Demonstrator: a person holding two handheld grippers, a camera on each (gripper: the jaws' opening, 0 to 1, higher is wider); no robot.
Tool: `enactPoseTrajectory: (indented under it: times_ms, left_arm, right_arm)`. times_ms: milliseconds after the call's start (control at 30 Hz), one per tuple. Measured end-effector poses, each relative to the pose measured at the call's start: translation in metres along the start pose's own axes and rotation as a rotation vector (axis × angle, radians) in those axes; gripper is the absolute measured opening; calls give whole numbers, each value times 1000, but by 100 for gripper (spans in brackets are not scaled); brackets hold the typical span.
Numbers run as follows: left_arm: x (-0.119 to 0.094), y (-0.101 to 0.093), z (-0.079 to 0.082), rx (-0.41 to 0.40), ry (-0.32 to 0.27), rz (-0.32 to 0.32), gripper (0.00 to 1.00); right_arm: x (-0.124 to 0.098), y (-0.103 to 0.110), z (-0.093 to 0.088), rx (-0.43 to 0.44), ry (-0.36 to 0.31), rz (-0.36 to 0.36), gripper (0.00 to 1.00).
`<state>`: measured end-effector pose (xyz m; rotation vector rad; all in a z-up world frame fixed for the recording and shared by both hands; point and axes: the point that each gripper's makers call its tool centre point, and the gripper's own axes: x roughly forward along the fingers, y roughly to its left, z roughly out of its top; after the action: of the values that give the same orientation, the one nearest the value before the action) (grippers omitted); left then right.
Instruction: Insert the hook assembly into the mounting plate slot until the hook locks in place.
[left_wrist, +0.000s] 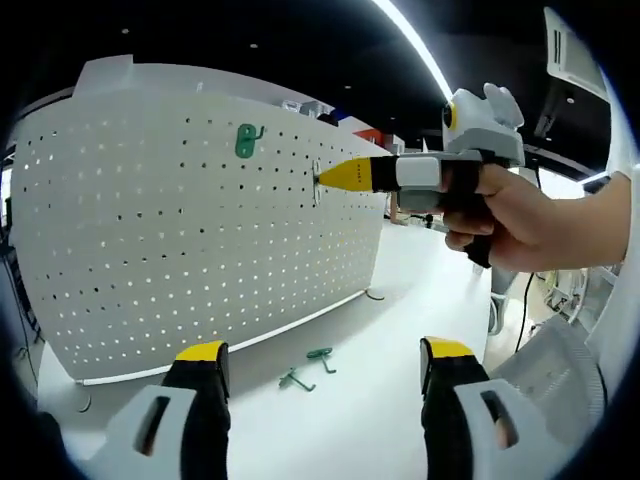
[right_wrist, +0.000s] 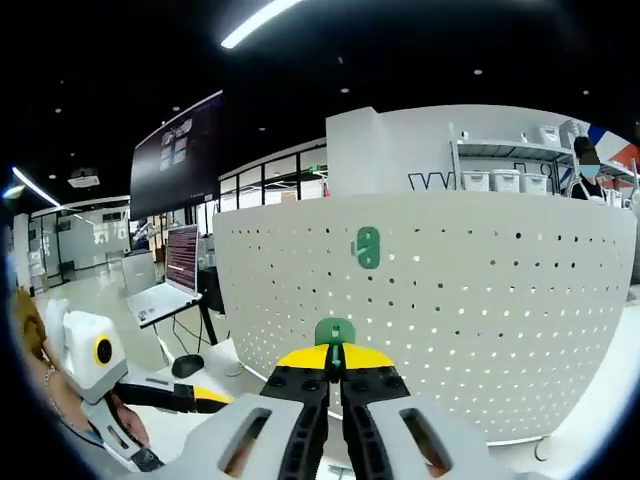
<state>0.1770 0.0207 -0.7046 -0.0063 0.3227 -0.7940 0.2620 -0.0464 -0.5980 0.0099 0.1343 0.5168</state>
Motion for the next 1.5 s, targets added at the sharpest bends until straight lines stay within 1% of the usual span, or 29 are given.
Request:
enactPoseTrajectory:
  times_ms: [300, 433, 533, 633, 767, 833, 967, 1300, 1500]
  left_arm:
    - [-5, -1, -12, 10, 30, -1, 80]
    - [-7, -2, -16, 6, 34, -9, 79]
    - [-9, -2, -20, 12, 41, -4, 79]
    - [-12, -2, -21, 9, 36, -4, 78]
    - [-14, -1, -26, 3, 48, -2, 79]
    - [-15, 0, -27, 1, 47, 2, 79]
    - [-18, 0, -32, -2, 56, 8, 79]
    - [-20, -1, -40, -1, 72, 8, 78]
    - [-23, 1, -44, -8, 77, 14, 78]
  right_arm:
    - [10, -25, 18, 12, -27, -53, 0]
    - [13, -32, 23, 8, -37, -68, 0]
    - [17, -36, 28, 4, -44, -77, 0]
    - [21, -42, 34, 8, -57, -88, 0]
    - [27, -47, 39, 13, -69, -100, 0]
    - [28, -50, 43, 5, -88, -111, 0]
    - [32, -57, 45, 14, -107, -132, 0]
    - [43, -62, 49, 28, -132, -156, 0]
    - [49, -67, 55, -2, -153, -173, 0]
